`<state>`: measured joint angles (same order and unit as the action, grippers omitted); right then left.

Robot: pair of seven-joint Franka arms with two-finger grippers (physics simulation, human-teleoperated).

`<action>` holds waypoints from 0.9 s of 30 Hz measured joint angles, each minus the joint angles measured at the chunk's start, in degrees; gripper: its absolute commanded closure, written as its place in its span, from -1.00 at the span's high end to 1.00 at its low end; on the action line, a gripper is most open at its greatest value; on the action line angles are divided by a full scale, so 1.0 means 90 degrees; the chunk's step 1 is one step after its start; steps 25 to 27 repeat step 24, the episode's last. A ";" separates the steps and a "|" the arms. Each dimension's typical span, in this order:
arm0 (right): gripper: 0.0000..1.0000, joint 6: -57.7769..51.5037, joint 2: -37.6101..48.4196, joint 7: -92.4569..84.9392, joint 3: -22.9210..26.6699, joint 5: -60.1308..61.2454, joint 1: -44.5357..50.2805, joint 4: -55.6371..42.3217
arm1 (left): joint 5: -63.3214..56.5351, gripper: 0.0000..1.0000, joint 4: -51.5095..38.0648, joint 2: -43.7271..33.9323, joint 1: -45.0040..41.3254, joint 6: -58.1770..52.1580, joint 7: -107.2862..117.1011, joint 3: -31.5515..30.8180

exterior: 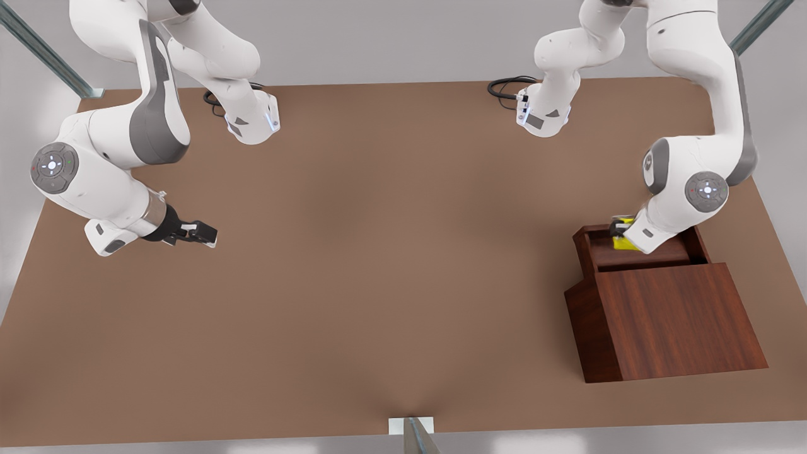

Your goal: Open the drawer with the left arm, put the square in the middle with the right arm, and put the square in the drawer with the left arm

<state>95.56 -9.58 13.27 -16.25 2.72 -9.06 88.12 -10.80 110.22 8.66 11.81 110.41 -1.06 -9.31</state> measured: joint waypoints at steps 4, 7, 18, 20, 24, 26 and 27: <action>1.00 -0.0001 0.0000 0.0000 0.0000 0.0000 0.0000 -0.0001 | -0.0034 0.49 0.0035 0.0181 0.0424 0.0146 0.0013 0.0013; 1.00 0.0010 0.0000 0.0000 0.0000 0.0000 0.0000 0.0004 | -0.0239 0.52 0.0096 0.0379 0.0536 0.0231 0.0071 0.0018; 1.00 -0.0041 0.0019 0.0000 0.0000 0.0000 0.0001 0.0003 | -0.0078 1.00 -0.2603 0.0189 -0.0056 -0.2646 -0.1538 -0.0442; 1.00 -0.0032 0.0014 0.0000 0.0000 0.0000 0.0000 0.0004 | -0.0081 1.00 -0.3140 0.0270 -0.0768 -0.2863 -0.1466 -0.0376; 1.00 -0.0002 0.0010 0.0000 0.0000 0.0000 0.0000 0.0024 | -0.0143 1.00 -0.3252 0.0346 -0.0800 -0.2926 -0.1465 -0.0374; 1.00 -0.0002 0.0010 0.0000 0.0000 0.0000 0.0000 0.0024 | -0.0143 1.00 -0.3252 0.0346 -0.0800 -0.2926 -0.1465 -0.0374; 1.00 -0.0002 0.0010 0.0000 0.0000 0.0000 0.0000 0.0024 | -0.0143 1.00 -0.3252 0.0346 -0.0800 -0.2926 -0.1465 -0.0374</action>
